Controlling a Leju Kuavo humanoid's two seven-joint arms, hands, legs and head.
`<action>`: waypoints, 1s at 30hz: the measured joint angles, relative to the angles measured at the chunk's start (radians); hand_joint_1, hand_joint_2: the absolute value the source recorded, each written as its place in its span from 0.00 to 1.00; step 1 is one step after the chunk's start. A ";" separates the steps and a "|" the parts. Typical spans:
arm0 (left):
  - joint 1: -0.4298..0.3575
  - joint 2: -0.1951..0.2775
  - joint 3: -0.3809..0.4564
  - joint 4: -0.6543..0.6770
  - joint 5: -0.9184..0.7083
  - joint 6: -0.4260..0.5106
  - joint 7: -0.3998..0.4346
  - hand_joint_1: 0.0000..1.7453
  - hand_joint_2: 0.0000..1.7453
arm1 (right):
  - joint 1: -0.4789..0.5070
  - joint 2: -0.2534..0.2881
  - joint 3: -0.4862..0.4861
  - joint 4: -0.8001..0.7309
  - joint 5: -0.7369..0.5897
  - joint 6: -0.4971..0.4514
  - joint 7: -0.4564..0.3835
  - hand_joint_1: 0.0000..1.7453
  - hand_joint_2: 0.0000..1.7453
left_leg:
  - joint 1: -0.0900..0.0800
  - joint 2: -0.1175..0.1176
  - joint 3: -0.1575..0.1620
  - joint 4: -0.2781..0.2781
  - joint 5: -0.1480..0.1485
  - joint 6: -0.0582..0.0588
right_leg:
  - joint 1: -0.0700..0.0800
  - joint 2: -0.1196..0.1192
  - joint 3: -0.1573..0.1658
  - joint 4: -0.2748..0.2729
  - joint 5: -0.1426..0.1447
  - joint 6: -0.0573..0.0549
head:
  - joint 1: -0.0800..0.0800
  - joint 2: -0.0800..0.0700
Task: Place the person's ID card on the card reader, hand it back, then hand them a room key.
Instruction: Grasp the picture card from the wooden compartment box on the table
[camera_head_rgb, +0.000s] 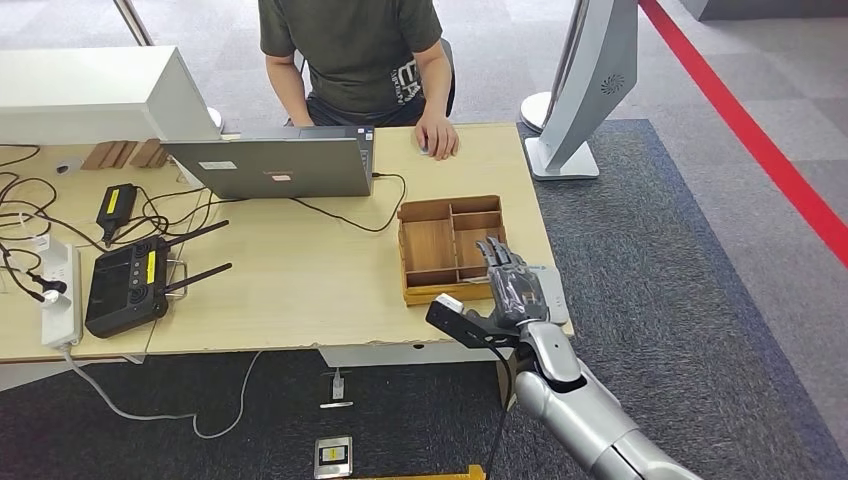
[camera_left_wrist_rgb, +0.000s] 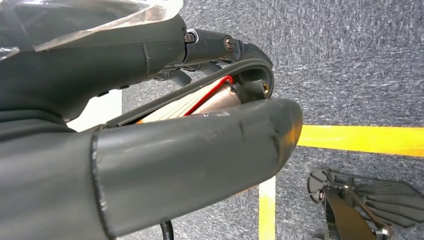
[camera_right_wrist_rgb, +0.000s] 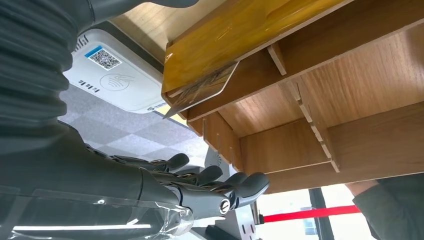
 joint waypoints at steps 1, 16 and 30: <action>0.000 0.000 0.000 0.000 -0.001 0.000 -0.001 0.00 0.00 | -0.001 0.000 0.000 0.004 0.001 -0.001 0.000 0.00 1.00 | 0.000 0.000 0.000 0.000 0.000 0.000 | 0.000 0.000 0.000 0.000 0.000 0.000 | 0.000 0.000; 0.000 0.000 0.000 0.000 -0.002 0.000 0.010 0.00 0.00 | -0.010 -0.011 -0.004 0.023 0.037 -0.004 0.011 0.00 1.00 | 0.000 0.000 0.000 0.000 0.000 0.000 | 0.000 0.000 0.000 0.000 0.000 0.000 | 0.000 0.000; 0.000 0.000 0.000 0.000 -0.002 -0.003 0.012 0.00 0.00 | -0.006 -0.010 -0.008 0.023 0.055 0.017 0.017 1.00 1.00 | 0.000 0.000 0.000 0.000 0.000 0.000 | 0.000 0.000 0.000 0.000 0.000 0.000 | 0.000 0.000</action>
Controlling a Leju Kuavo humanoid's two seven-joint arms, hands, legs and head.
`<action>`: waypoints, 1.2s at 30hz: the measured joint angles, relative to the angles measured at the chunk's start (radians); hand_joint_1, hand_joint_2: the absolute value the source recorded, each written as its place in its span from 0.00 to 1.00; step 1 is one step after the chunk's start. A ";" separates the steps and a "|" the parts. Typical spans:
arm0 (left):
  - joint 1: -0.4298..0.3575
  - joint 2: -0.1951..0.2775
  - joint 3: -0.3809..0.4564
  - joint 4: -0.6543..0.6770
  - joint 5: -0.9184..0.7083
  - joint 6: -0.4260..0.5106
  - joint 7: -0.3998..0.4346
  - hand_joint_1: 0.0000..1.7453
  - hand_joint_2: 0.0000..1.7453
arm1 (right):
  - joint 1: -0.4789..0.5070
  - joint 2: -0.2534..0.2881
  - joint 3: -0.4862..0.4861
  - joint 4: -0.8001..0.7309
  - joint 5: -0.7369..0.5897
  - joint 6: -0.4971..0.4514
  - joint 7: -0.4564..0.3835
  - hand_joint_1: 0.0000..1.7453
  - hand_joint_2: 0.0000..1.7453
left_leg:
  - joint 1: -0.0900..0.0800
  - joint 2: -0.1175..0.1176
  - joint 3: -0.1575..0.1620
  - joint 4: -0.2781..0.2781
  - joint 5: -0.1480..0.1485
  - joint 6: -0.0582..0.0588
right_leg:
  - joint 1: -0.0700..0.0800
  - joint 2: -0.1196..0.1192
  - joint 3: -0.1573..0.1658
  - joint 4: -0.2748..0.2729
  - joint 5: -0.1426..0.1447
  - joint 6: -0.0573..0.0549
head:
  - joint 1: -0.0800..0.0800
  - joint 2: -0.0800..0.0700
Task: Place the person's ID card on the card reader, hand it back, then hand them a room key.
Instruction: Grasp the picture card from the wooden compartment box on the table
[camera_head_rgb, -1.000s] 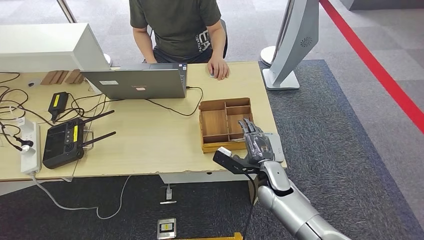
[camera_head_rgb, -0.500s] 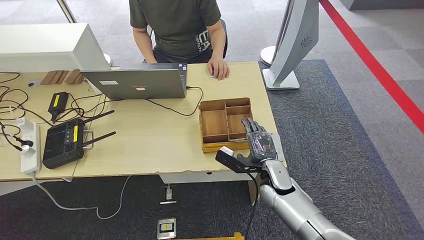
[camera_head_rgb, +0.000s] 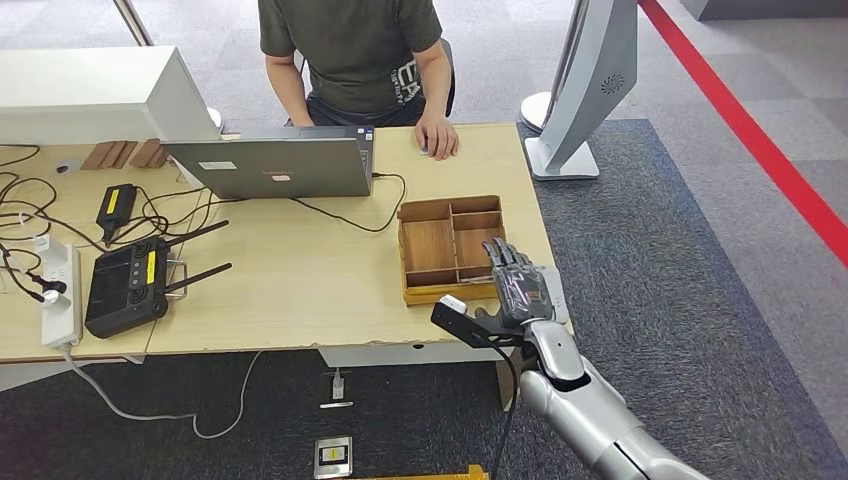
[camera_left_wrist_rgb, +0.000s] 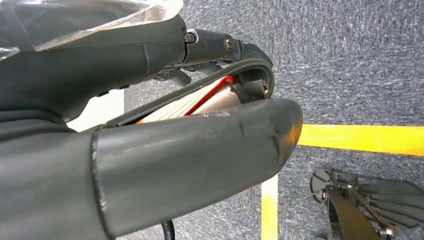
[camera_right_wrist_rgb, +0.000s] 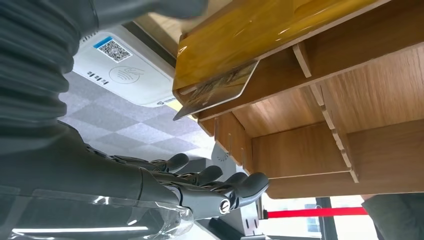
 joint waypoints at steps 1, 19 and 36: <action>0.000 0.000 0.000 0.000 0.000 0.000 0.000 0.00 0.00 | 0.001 0.000 0.000 0.000 0.001 0.002 0.000 1.00 1.00 | 0.000 0.000 0.000 0.000 0.000 0.000 | 0.000 0.000 0.000 0.000 0.000 0.000 | 0.000 0.000; 0.000 0.000 0.000 0.000 0.003 0.002 -0.003 0.00 0.00 | 0.009 0.003 -0.003 0.000 0.002 0.023 -0.009 1.00 1.00 | 0.000 0.000 0.000 0.000 0.000 0.000 | 0.000 0.000 0.000 0.000 0.000 0.000 | 0.000 0.000; 0.000 0.000 0.000 0.000 0.003 0.004 -0.005 0.00 0.00 | 0.015 0.008 -0.010 0.005 0.013 -0.005 -0.031 1.00 1.00 | 0.000 0.000 0.000 0.000 0.000 0.000 | 0.000 0.000 0.000 0.000 0.000 0.000 | 0.000 0.000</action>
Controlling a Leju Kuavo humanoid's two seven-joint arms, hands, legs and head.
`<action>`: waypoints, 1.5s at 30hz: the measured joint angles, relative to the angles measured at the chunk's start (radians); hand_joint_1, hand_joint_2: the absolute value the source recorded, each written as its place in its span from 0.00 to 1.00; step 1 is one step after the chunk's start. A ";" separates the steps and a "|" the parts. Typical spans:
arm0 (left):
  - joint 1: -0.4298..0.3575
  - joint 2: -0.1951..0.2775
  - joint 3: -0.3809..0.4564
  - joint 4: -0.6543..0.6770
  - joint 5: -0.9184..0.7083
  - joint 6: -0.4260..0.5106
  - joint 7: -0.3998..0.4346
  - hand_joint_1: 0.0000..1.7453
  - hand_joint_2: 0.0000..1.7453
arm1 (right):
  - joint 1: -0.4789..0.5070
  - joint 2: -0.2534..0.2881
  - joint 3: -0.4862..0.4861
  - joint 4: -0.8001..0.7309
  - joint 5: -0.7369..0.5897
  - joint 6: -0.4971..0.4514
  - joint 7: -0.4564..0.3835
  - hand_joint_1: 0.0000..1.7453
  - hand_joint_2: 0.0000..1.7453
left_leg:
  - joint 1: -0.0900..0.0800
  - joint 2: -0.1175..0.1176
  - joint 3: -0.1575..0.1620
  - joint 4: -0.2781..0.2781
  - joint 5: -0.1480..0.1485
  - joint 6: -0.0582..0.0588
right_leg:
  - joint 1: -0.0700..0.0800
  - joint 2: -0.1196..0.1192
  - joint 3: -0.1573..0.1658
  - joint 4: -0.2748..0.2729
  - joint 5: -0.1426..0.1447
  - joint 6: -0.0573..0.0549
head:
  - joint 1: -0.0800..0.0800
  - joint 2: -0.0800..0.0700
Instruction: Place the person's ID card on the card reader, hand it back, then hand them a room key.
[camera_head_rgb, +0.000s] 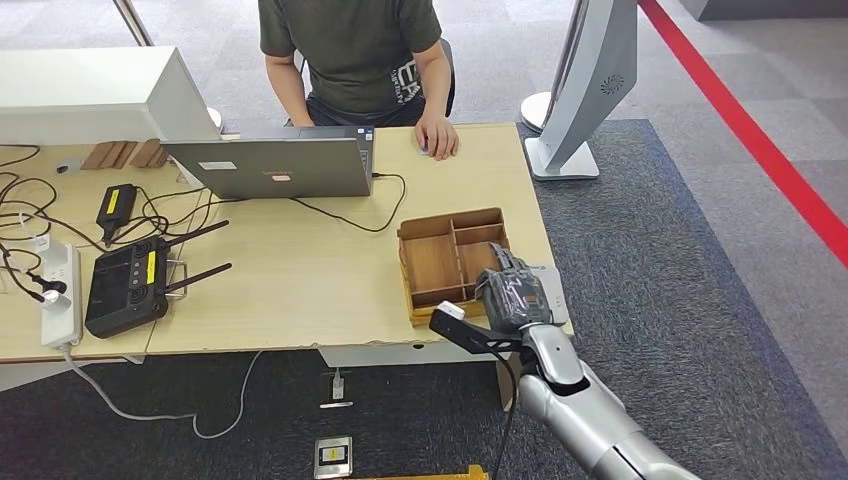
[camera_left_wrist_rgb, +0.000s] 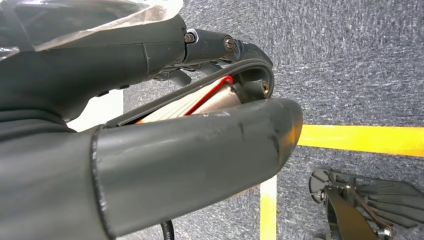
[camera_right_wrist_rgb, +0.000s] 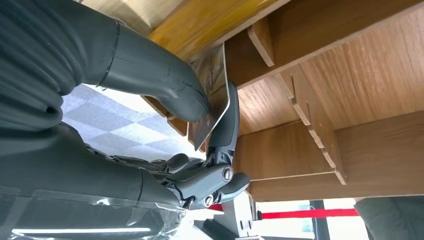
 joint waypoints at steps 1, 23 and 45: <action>0.000 0.000 0.000 0.000 0.000 0.000 0.000 0.00 0.00 | -0.001 0.000 0.000 -0.001 0.007 -0.002 0.000 1.00 1.00 | 0.000 0.000 0.000 0.000 0.000 0.000 | 0.000 0.000 0.000 0.000 0.000 0.000 | 0.000 0.000; -0.001 0.004 -0.011 0.000 -0.066 -0.042 -0.036 0.00 0.00 | -0.035 -0.089 -0.061 -0.481 0.279 0.142 0.068 1.00 1.00 | 0.000 0.000 0.000 0.000 0.000 0.000 | 0.000 0.000 0.000 0.000 0.000 0.000 | 0.000 0.000; -0.011 0.013 -0.043 0.000 -0.096 -0.053 -0.042 0.00 0.00 | -0.452 0.113 0.102 0.008 0.246 0.137 0.025 1.00 1.00 | 0.001 -0.001 -0.002 0.000 0.001 -0.001 | 0.001 0.000 -0.001 0.001 0.001 -0.001 | 0.000 0.000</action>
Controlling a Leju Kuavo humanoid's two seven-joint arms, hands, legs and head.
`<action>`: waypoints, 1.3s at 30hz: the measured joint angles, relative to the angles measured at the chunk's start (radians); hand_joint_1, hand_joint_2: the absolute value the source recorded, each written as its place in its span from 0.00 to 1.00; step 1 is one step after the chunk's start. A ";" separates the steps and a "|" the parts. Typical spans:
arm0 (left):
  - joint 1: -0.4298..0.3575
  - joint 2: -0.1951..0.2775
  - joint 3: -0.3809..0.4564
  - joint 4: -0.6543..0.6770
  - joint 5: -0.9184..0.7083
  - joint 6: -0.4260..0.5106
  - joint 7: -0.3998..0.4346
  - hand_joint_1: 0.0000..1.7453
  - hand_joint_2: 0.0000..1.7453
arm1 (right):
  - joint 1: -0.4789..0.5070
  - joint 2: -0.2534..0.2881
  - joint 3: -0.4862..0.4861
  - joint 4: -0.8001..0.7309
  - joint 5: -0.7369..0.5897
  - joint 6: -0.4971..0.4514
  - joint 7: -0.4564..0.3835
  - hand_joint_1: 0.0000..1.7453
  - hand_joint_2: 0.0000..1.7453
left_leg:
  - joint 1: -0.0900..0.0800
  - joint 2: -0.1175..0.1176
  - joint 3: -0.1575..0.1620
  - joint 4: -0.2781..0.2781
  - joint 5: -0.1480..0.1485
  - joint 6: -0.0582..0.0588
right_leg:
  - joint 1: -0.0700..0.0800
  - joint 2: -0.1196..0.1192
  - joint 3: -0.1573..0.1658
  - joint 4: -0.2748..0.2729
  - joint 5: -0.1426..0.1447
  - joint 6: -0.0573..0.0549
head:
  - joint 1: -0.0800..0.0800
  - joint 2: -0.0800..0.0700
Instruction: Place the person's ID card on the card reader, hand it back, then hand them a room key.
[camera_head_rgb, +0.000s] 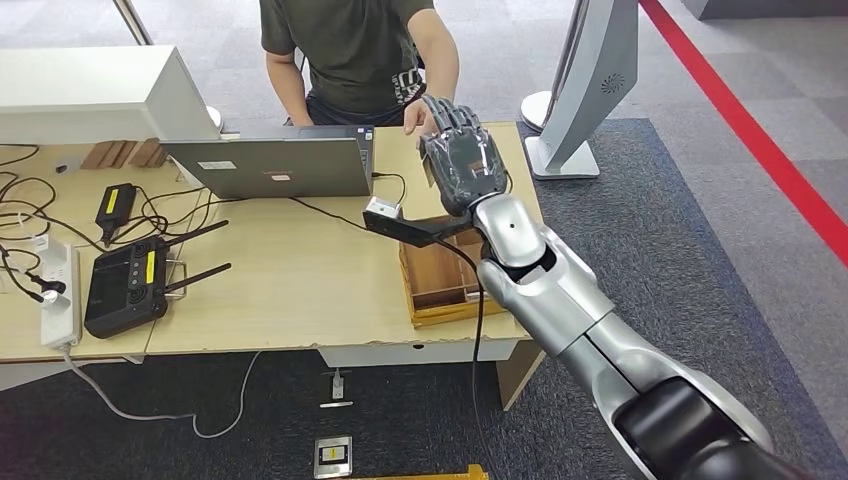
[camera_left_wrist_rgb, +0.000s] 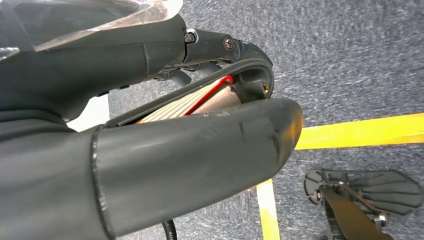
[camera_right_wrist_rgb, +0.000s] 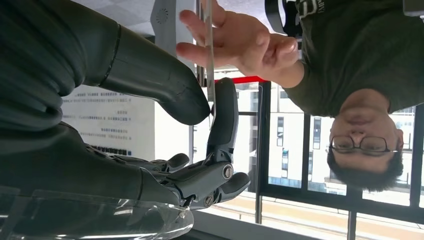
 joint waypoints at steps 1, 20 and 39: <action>0.000 0.000 0.000 0.000 0.002 0.000 0.003 0.00 0.00 | -0.009 0.007 0.004 0.021 -0.001 -0.001 0.000 1.00 1.00 | 0.000 0.000 0.000 0.000 0.000 0.000 | 0.000 0.000 0.000 0.000 0.000 0.000 | 0.000 0.000; 0.004 0.000 0.000 0.000 0.016 0.012 0.007 0.00 0.00 | -0.089 0.057 0.040 0.265 -0.020 -0.057 -0.013 0.00 0.00 | 0.000 0.000 0.000 0.000 0.000 0.000 | 0.000 0.000 0.000 0.000 0.000 0.000 | 0.000 0.000; 0.014 -0.005 0.001 0.000 0.062 0.019 0.039 0.00 0.00 | -0.052 -0.128 -0.007 0.347 -0.154 0.011 -0.066 0.00 0.00 | 0.000 -0.002 0.002 0.002 -0.001 0.001 | 0.000 -0.001 0.001 -0.003 0.000 0.001 | 0.000 0.000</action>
